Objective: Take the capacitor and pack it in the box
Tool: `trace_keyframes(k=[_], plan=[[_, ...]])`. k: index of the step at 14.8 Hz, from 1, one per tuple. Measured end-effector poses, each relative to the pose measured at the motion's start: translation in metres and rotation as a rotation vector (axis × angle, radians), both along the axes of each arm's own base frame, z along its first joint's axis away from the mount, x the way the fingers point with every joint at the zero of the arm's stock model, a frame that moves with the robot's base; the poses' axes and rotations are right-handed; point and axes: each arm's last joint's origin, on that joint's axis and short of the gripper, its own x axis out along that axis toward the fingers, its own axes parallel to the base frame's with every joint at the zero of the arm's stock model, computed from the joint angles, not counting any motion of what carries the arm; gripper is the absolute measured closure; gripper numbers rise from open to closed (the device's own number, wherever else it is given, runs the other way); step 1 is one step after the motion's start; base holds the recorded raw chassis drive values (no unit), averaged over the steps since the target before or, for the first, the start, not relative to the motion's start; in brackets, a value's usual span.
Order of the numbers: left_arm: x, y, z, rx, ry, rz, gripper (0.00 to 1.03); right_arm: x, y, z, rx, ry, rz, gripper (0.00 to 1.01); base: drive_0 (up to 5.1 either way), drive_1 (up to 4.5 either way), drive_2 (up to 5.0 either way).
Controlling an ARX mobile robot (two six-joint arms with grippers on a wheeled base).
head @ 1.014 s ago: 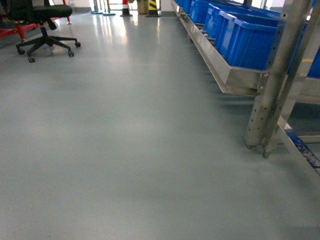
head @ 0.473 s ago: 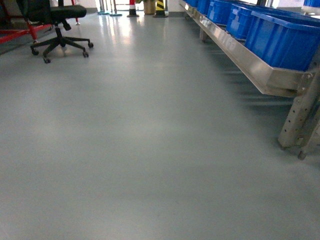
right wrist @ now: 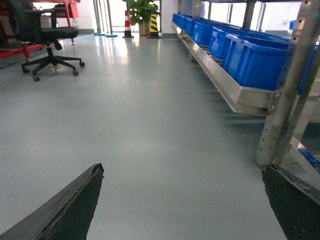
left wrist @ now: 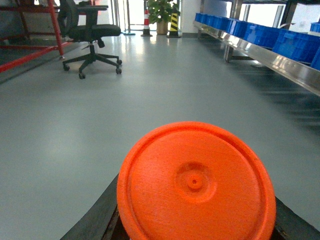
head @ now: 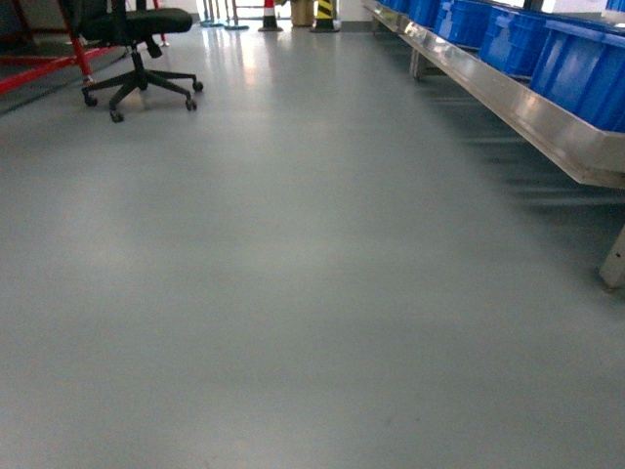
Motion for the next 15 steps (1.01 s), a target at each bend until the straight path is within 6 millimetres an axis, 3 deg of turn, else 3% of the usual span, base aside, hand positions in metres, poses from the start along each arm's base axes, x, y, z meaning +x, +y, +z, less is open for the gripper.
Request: trace_keyframes(k=[15], plan=[[0.0, 0.0, 0.0002, 0.0, -0.002, 0.002, 0.59, 0.0, 0.0, 0.0004, 0.0, -0.004, -0.001, 0.03, -5.0, 2.44, 2.4]])
